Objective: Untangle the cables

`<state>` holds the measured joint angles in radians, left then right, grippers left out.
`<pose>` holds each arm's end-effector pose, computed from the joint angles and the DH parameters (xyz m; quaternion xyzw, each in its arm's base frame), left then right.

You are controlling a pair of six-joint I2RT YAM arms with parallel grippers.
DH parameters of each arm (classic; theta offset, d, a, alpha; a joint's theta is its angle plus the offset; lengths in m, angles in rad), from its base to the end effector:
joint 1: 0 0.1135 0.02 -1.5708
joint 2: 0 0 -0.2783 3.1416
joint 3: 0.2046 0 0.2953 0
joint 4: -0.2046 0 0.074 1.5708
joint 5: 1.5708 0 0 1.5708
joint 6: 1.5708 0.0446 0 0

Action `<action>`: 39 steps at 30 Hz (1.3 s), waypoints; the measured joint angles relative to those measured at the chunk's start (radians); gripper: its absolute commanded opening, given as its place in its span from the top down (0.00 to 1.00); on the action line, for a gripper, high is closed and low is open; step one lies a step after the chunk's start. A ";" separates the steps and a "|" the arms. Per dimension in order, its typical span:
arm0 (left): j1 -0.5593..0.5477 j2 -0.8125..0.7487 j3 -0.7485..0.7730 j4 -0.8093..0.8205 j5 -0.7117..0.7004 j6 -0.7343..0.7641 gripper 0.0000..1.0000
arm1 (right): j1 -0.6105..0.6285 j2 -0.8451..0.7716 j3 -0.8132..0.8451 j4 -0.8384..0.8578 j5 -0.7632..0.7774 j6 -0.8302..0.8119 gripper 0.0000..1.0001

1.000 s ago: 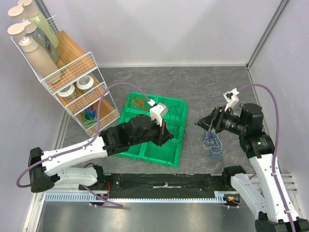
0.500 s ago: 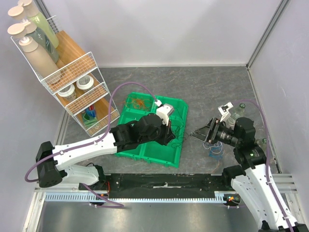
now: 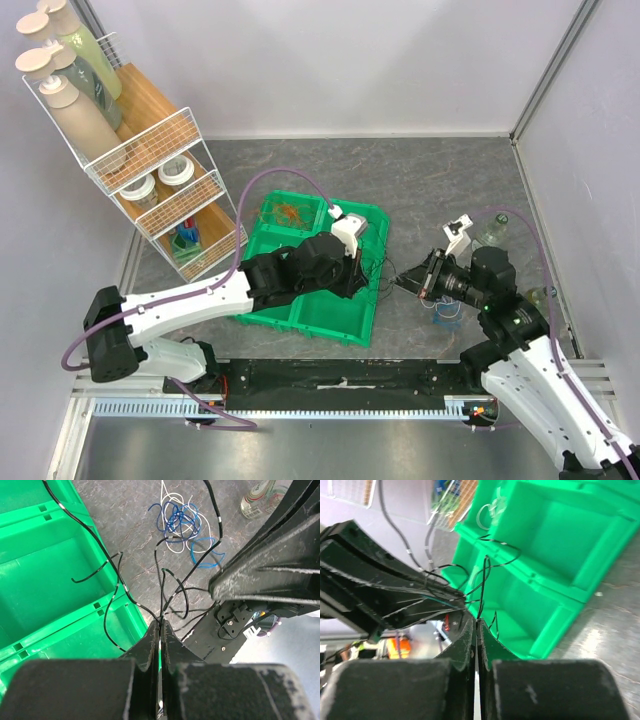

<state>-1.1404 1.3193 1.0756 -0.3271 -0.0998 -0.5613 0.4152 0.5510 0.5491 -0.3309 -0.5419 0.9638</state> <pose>0.1482 -0.3121 0.3075 0.2273 0.8468 -0.3311 0.3486 0.1538 0.0929 0.2820 0.0631 0.7975 0.5238 0.2927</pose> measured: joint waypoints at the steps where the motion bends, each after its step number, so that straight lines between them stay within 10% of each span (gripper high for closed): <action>1: 0.000 -0.002 -0.001 0.000 -0.005 -0.002 0.98 | 0.000 -0.010 0.005 -0.029 0.031 -0.013 1.00; 22: 0.000 -0.545 -0.311 0.046 -0.155 -0.010 0.98 | 0.002 -0.146 0.152 -0.376 0.570 -0.192 1.00; 39: -0.004 -0.659 -0.297 -0.055 -0.192 0.000 0.98 | 0.015 -0.140 0.286 -0.471 0.756 -0.247 1.00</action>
<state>-1.1442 0.6605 0.7784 -0.3817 -0.2913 -0.5613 0.4305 0.4114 0.8352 -0.8021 0.2138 0.7166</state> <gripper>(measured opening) 0.018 0.006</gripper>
